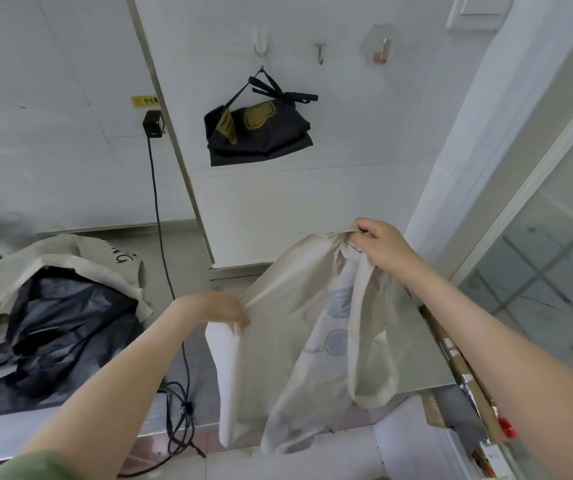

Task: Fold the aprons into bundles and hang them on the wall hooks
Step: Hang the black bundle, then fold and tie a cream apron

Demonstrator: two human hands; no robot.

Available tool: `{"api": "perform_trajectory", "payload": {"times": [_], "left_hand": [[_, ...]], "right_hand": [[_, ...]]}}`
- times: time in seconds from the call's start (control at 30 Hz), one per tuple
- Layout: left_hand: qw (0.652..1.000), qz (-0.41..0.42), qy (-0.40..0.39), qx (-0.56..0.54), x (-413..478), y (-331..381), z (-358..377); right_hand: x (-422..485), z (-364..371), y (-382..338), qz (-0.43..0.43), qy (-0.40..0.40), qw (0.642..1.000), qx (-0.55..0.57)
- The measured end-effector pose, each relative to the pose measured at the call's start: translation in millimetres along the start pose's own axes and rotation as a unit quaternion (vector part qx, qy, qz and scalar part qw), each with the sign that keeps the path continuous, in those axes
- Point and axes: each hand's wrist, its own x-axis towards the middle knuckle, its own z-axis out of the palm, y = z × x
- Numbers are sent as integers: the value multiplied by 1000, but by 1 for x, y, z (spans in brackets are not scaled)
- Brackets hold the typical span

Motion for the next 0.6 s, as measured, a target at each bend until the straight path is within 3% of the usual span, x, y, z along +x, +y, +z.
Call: {"api": "perform_trajectory", "payload": {"times": [0.17,0.27,0.4,0.5,0.57,0.6], "left_hand": [[998,-27,38,33,-12,-9,-20],[986,-40,125,105,-23,-19,-43],[934,-102,264,218,-23,-29,-70],[901,-128,397,118,-16,-32,-79],[898,-126,420,32,-9,-25,-72],[911,-115,396,25,1,-20,-63]], "right_hand": [[10,2,16,16,5,996,-84],[14,2,33,34,-11,983,-182],[18,-1,56,98,7,970,-223],[24,1,70,139,33,960,-242],[26,7,82,167,49,962,-212],[27,13,89,182,48,963,-194]]}}
